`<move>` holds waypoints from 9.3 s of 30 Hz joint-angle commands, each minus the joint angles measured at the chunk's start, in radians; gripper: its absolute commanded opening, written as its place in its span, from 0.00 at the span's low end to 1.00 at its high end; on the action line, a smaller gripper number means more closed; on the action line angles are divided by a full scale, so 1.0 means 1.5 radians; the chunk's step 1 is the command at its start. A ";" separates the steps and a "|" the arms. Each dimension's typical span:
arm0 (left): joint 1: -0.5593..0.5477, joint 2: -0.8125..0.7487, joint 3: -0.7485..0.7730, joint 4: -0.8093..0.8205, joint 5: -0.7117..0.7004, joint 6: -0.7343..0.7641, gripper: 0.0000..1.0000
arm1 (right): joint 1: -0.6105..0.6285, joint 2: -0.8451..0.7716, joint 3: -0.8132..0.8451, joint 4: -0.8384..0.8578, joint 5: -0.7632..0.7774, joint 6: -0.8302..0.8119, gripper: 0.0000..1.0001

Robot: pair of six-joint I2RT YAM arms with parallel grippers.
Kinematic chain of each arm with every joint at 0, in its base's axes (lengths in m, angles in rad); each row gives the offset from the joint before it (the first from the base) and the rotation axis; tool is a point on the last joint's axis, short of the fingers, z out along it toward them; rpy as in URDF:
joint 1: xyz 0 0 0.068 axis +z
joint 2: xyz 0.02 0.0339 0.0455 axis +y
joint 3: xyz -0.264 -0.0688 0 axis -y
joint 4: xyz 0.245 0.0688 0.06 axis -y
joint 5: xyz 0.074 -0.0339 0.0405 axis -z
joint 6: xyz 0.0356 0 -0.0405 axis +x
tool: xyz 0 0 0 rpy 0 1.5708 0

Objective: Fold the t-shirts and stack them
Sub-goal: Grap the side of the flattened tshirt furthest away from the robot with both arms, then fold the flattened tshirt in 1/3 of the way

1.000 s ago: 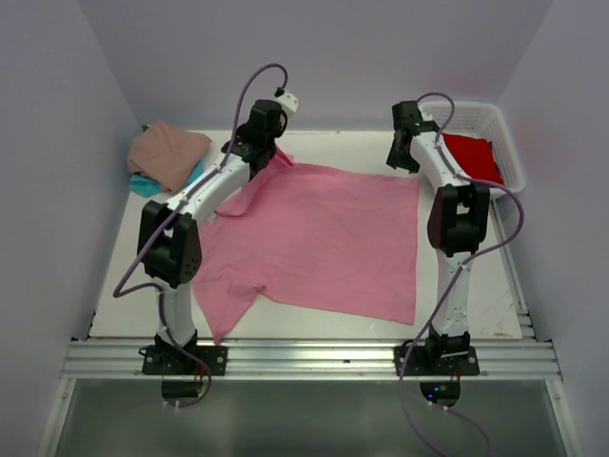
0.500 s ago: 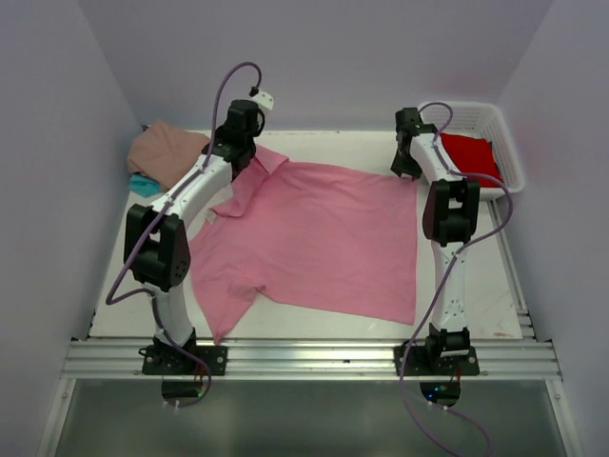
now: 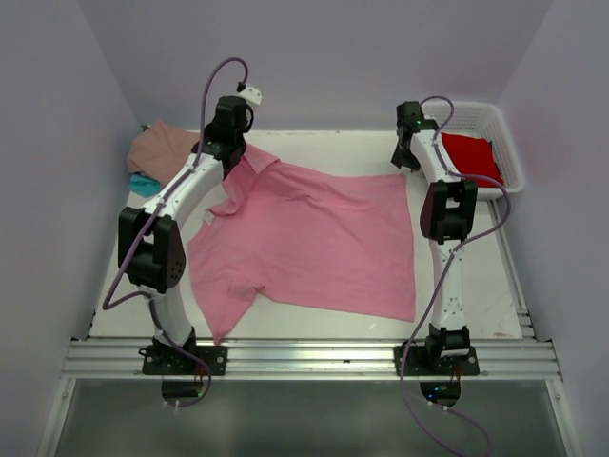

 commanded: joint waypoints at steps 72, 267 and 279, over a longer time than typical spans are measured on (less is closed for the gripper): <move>0.119 0.315 0.367 0.192 0.347 -0.204 0.00 | -0.047 -0.155 -0.166 0.318 0.038 -0.062 0.00; 0.143 -0.163 -0.255 0.001 0.577 -0.581 0.00 | 0.440 -0.047 -0.250 0.425 -0.313 0.119 0.42; 0.145 -0.133 -0.266 0.018 0.583 -0.585 0.00 | 0.451 -0.100 -0.340 0.448 -0.271 0.108 0.08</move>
